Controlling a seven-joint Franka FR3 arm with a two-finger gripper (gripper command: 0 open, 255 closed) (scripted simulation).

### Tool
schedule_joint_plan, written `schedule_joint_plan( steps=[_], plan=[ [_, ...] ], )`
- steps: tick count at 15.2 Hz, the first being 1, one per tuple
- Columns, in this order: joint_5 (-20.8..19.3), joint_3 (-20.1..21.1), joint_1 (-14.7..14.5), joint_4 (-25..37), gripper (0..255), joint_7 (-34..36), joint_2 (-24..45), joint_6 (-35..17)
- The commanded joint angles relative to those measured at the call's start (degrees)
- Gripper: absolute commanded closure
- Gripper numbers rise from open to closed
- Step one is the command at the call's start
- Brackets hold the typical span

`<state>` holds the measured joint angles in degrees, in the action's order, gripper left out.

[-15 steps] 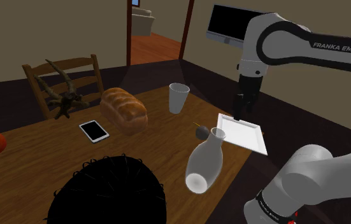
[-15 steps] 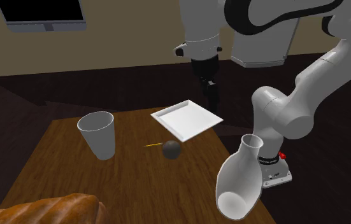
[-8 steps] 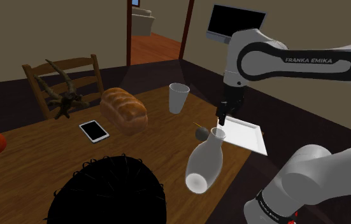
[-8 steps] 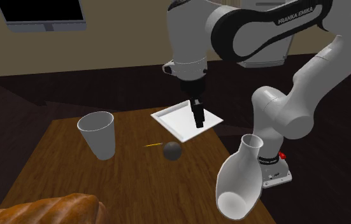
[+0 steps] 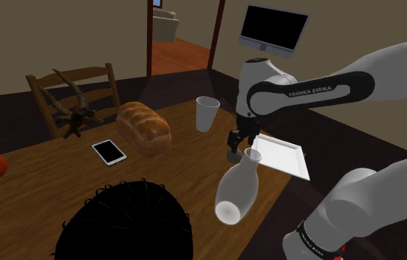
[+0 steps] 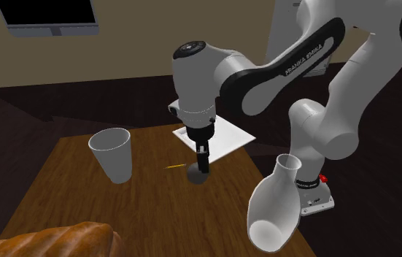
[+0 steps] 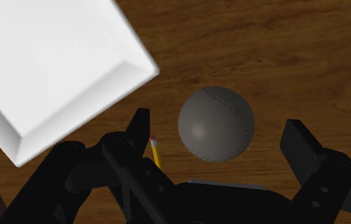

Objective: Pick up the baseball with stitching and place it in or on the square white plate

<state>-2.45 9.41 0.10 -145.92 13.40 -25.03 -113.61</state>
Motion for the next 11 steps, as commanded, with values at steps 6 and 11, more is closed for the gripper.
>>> schedule_joint_plan(
  steps=[6, 11],
  plan=[
    [-1.33, 0.59, 0.71, -2.08, 0, 1.64, 4.73, -7.46],
    [-1.64, 0.59, 0.88, -3.40, 0, 1.83, 5.70, -9.73]
  ],
)
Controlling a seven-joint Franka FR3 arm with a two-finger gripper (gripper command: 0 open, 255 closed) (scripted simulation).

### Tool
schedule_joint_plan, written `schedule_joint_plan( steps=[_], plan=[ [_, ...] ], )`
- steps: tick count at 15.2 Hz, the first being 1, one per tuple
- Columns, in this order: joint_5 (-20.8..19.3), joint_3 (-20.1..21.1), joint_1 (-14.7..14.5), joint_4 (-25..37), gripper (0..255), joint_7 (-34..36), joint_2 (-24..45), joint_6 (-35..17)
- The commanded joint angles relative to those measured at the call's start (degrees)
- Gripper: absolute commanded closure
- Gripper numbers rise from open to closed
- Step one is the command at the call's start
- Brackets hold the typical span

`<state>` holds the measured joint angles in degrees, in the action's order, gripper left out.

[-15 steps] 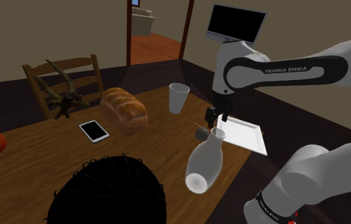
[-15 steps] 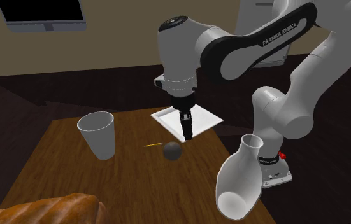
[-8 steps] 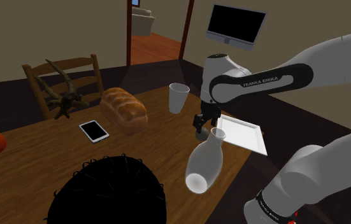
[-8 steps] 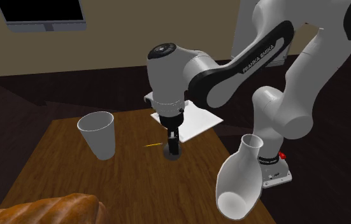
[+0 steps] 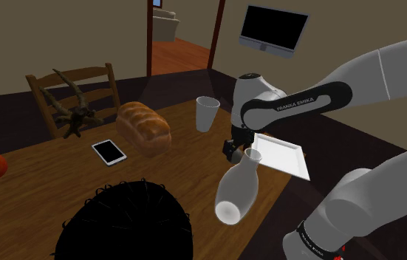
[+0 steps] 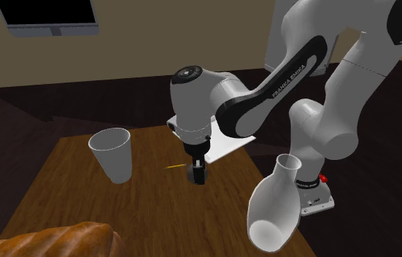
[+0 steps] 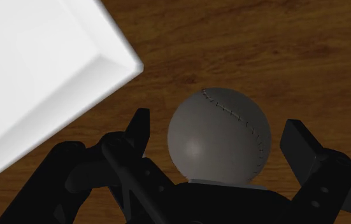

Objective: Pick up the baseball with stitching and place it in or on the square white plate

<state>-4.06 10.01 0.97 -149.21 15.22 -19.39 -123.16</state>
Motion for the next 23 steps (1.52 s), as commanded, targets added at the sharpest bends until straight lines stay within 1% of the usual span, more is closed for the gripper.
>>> schedule_joint_plan(
  steps=[1, 5, 6, 15, 23],
  plan=[
    [-0.02, 0.00, 0.02, -0.11, 0, 0.01, 0.06, -0.18],
    [-0.02, 0.00, 0.01, -0.10, 0, 0.01, 0.05, -0.17],
    [-0.02, 0.00, 0.01, -0.10, 255, 0.01, 0.05, -0.17],
    [-0.02, 0.00, 0.02, -0.11, 255, 0.01, 0.06, -0.18],
    [0.67, -0.44, -0.26, 3.41, 255, -1.14, -3.56, 6.87]
  ],
)
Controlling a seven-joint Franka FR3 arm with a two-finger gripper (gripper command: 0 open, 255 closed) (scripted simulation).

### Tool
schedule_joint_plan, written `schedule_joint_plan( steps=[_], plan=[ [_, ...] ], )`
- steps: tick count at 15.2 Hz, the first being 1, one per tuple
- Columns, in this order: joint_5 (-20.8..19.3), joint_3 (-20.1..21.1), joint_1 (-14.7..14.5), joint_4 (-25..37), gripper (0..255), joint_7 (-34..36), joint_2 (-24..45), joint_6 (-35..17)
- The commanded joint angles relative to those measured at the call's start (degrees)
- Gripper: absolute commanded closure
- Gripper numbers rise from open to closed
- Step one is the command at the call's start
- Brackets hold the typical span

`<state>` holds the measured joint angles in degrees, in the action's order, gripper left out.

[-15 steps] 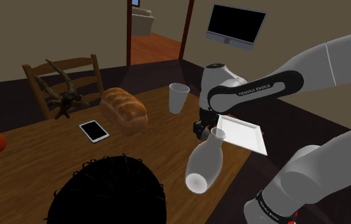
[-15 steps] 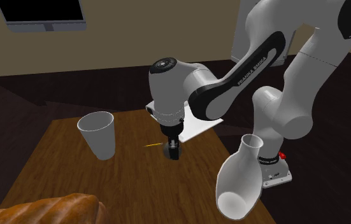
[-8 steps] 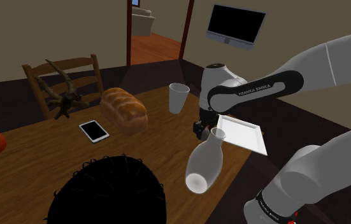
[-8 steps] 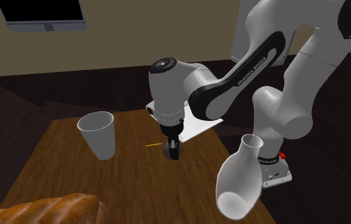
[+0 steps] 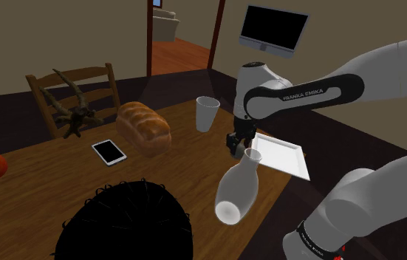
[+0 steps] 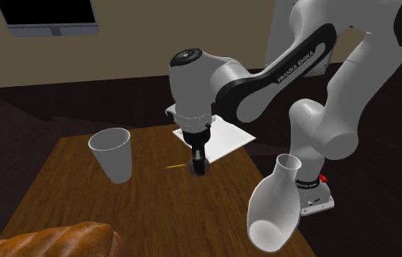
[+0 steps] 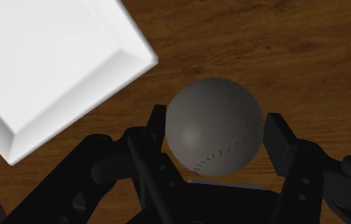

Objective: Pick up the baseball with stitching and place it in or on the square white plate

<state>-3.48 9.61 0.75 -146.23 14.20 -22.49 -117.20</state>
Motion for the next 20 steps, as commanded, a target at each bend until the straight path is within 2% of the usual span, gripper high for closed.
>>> schedule_joint_plan(
  steps=[1, 10, 20],
  plan=[
    [0.15, -0.09, -0.06, 0.93, 255, -0.24, -0.84, 1.78],
    [0.48, -0.47, -0.16, 5.41, 255, -1.15, -3.30, 8.66],
    [-6.38, -11.29, 6.44, -1.78, 255, -14.72, -12.37, 8.93]
  ],
)
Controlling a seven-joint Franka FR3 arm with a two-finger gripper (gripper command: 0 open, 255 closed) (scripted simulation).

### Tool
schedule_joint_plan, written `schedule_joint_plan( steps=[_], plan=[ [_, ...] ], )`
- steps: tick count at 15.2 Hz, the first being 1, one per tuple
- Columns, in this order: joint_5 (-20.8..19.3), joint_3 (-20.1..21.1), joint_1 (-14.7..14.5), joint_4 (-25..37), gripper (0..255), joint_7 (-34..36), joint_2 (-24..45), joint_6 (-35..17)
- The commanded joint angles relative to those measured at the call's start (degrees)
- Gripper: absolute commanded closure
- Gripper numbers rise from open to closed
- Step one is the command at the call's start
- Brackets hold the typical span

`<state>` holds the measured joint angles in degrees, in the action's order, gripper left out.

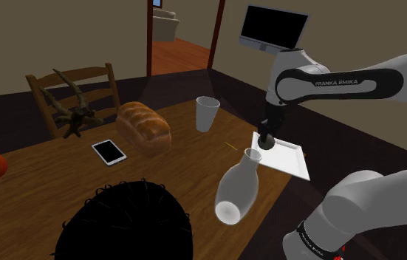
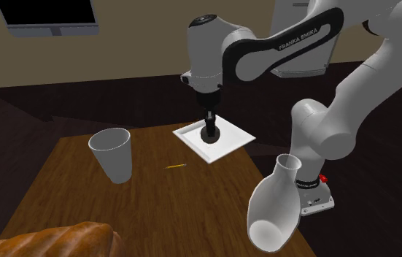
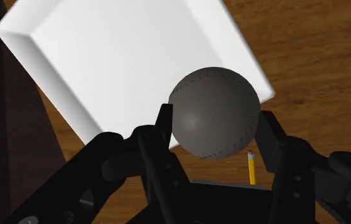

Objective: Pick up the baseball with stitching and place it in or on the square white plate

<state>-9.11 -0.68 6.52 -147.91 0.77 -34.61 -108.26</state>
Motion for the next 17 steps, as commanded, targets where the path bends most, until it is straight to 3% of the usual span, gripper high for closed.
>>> schedule_joint_plan(
  steps=[1, 8, 17],
  plan=[
    [-1.61, -2.15, 1.44, -0.43, 255, -2.68, -0.78, -0.05],
    [-8.41, -11.40, 7.58, -0.69, 255, -13.66, -2.13, -1.07],
    [-9.72, -12.45, 7.97, -5.94, 255, -12.43, 0.49, -8.87]
  ],
)
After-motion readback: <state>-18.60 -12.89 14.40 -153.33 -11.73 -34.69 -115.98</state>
